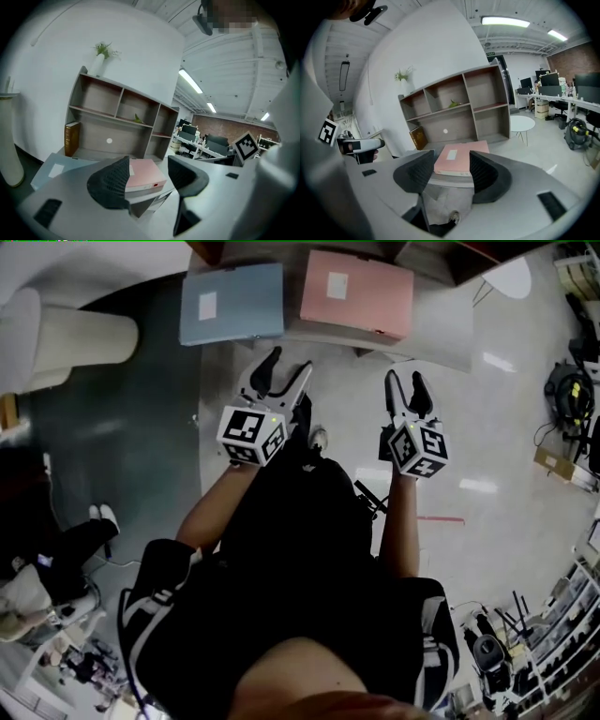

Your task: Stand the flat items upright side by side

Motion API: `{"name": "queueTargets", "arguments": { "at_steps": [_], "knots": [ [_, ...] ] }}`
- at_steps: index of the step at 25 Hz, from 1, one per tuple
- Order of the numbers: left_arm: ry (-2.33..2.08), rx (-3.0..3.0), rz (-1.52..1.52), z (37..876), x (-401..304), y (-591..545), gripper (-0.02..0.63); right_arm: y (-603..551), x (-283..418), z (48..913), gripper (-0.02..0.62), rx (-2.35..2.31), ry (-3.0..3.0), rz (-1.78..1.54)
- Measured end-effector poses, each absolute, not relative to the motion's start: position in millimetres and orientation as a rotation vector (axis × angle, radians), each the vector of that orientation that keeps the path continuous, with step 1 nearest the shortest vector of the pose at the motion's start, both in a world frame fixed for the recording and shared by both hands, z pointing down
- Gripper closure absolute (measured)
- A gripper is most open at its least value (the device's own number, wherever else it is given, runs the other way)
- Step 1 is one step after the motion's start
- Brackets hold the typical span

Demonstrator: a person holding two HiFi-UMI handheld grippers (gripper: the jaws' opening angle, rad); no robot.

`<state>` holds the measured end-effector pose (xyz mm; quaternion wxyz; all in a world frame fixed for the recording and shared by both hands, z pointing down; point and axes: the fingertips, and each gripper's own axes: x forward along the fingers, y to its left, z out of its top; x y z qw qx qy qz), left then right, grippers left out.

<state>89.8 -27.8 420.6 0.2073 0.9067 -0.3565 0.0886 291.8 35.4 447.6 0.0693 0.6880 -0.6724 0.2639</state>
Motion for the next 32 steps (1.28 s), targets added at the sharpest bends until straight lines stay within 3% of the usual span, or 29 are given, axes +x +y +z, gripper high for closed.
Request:
{"name": "queueTargets", "arguments": {
  "at_steps": [21,32],
  "knots": [
    [-0.844,2.309,0.527,618.0,151.9,-161.9,0.321,-81.5,384.2,635.9,0.275,2.056,-1.704,1.127],
    [-0.851,2.181,0.649,663.6,150.8,-170.7,0.287,-75.6,395.8,668.0,0.264,2.068,-1.63,1.198]
  ]
}}
